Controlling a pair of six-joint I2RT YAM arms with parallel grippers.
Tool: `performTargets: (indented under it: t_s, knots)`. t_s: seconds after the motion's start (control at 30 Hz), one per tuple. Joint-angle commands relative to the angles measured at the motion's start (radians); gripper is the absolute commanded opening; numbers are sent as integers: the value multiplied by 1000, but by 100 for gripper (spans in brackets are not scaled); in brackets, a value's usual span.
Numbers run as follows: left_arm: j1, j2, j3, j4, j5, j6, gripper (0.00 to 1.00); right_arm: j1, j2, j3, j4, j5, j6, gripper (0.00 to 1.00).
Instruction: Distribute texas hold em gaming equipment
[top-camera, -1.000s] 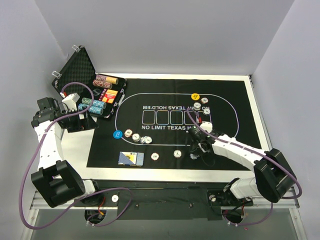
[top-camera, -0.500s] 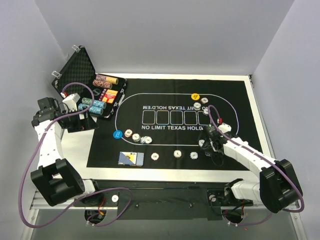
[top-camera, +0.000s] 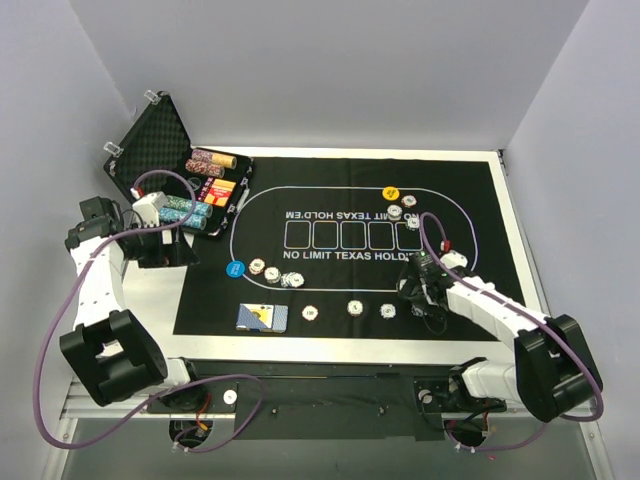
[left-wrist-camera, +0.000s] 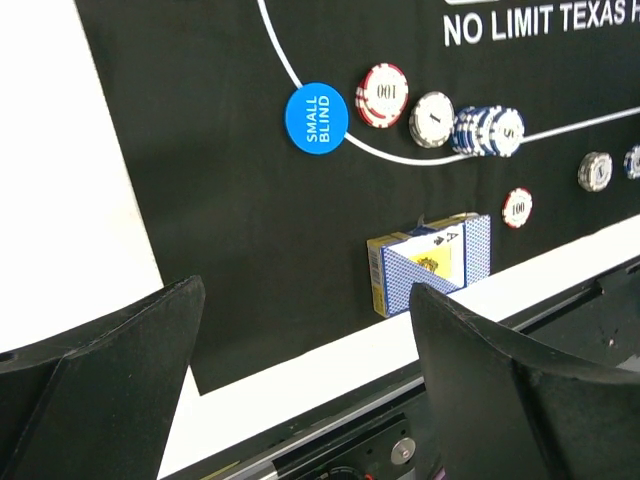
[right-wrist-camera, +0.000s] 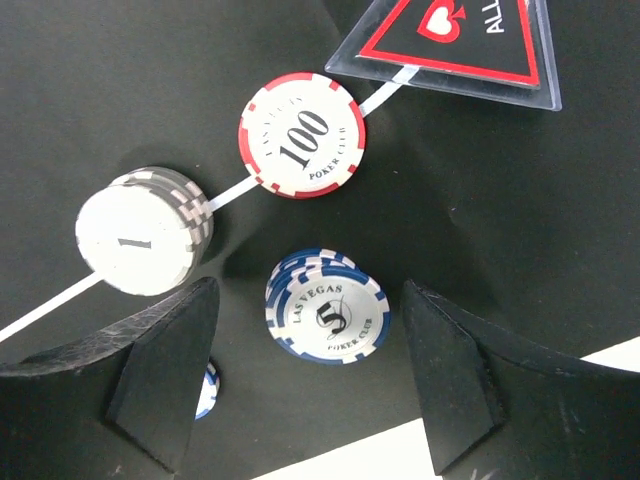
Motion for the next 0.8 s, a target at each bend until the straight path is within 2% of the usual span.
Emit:
performTargets:
  t_s: [0.0,0.1,0.27,0.47,0.57,0.77]
  knots:
    - [-47,17,35,-87,46,140,95,2,-114,40,-71,13,-5,70]
    - [-133,23,32,-119,-9,241,95,8,-168,89,-117,3,-34,72]
    - [-368,17,-20,-161,-76,422,95,18,-220,156,-175,-26,-80,74]
    - [-560,15,-37,-242,-37,635,95,19,-221,212,-181,-129,-148,75]
    - [-682,28,-43,-211,-73,649,95,18,-211,248,-191,-160,-175,75]
    - [-824,55,-107,-125,-170,701,95,12,-199,307,-197,-200,-186,75]
